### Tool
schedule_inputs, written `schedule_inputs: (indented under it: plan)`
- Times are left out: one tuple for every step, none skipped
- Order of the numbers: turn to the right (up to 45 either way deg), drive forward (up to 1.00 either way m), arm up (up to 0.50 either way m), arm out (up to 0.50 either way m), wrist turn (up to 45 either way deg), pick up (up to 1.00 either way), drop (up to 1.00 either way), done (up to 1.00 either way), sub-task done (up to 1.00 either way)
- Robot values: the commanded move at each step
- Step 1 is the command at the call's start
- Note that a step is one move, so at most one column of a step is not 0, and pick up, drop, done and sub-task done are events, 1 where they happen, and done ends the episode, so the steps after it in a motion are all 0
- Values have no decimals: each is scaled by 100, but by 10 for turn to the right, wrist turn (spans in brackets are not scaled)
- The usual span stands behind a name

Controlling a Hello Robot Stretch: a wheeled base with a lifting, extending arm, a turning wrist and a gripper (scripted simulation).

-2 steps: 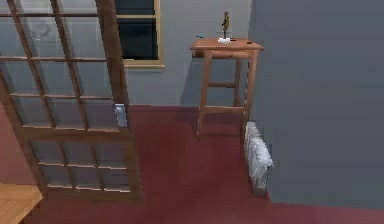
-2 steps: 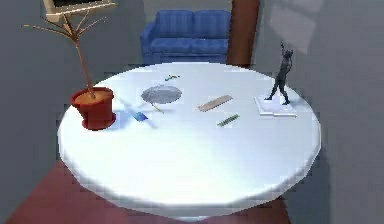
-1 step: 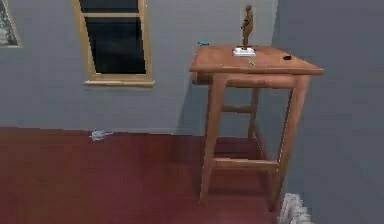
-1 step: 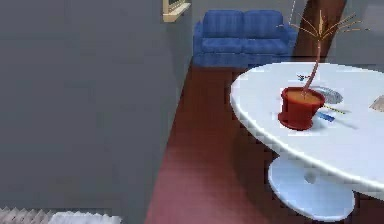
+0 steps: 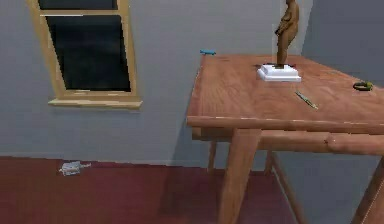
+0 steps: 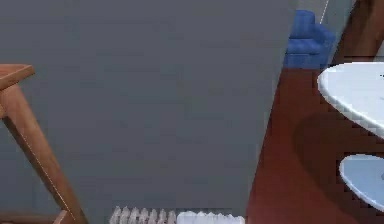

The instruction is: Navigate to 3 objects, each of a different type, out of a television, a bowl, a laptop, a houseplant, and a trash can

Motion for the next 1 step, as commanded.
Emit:
schedule_inputs:
  plan:
    - [-450,0,0,0,0,0,0,0,0]
